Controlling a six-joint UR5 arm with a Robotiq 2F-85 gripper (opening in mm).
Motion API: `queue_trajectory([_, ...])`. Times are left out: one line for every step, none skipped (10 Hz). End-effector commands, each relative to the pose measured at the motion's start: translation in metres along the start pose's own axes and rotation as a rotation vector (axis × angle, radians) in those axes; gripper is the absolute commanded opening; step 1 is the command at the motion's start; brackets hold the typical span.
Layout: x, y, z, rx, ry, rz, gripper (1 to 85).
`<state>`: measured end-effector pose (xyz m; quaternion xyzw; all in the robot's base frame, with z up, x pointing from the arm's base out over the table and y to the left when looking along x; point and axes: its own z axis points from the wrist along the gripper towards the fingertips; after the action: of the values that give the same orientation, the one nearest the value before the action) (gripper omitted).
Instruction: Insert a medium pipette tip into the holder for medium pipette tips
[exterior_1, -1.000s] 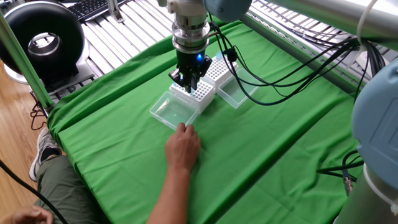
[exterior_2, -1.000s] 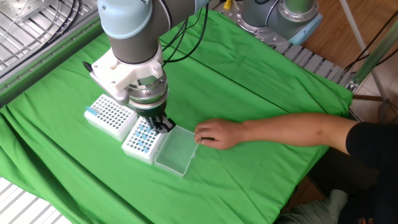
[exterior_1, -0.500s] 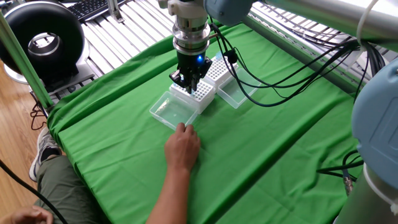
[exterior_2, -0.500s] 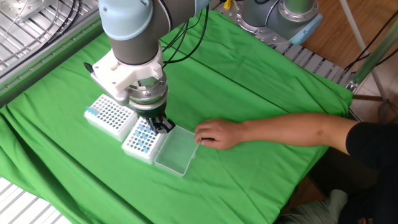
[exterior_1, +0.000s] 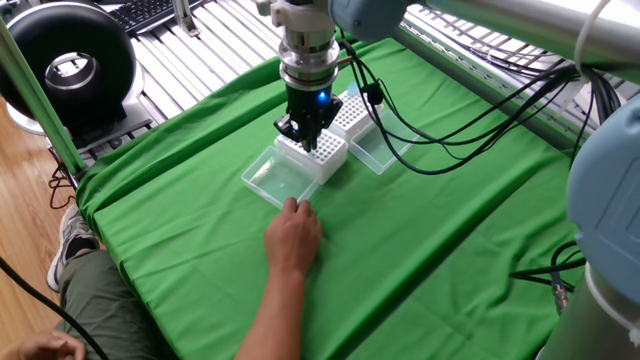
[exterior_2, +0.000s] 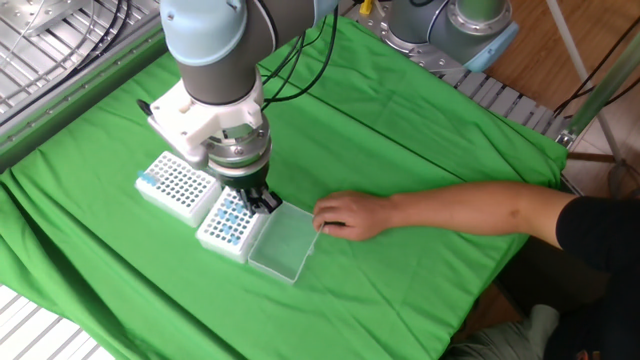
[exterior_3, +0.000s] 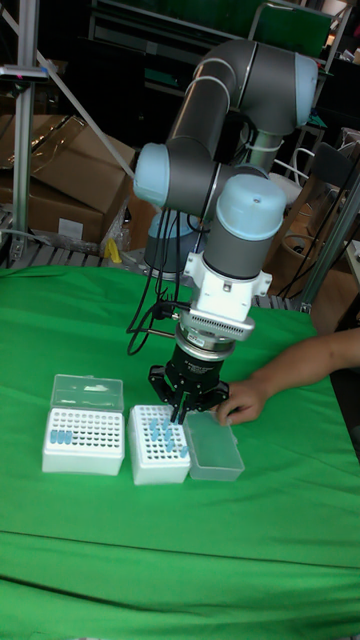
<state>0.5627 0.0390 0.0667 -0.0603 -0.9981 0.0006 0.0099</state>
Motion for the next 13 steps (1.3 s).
queue_trajectory([0.004, 0.000, -0.009, -0.003, 0.017, 0.017, 1.0])
queue_trajectory([0.004, 0.000, -0.013, 0.000, 0.022, 0.014, 1.0])
queue_trajectory([0.005, -0.001, -0.021, 0.010, 0.035, 0.013, 1.0])
queue_trajectory([0.004, -0.001, -0.030, 0.011, 0.046, 0.010, 1.0])
queue_trajectory([0.004, -0.001, -0.041, 0.013, 0.060, 0.005, 1.0])
queue_trajectory([0.005, 0.000, -0.053, 0.015, 0.076, 0.002, 1.0])
queue_trajectory([0.003, -0.002, -0.067, 0.016, 0.090, -0.008, 1.0])
queue_trajectory([0.001, -0.006, -0.078, 0.015, 0.100, -0.022, 1.0])
queue_trajectory([0.001, -0.010, -0.089, 0.014, 0.112, -0.036, 1.0])
queue_trajectory([-0.001, -0.016, -0.099, 0.016, 0.119, -0.054, 1.0])
queue_trajectory([-0.006, -0.026, -0.106, 0.023, 0.114, -0.088, 1.0])
queue_trajectory([-0.013, -0.036, -0.110, 0.034, 0.102, -0.124, 1.0])
queue_trajectory([-0.024, -0.052, -0.111, 0.074, 0.080, -0.176, 1.0])
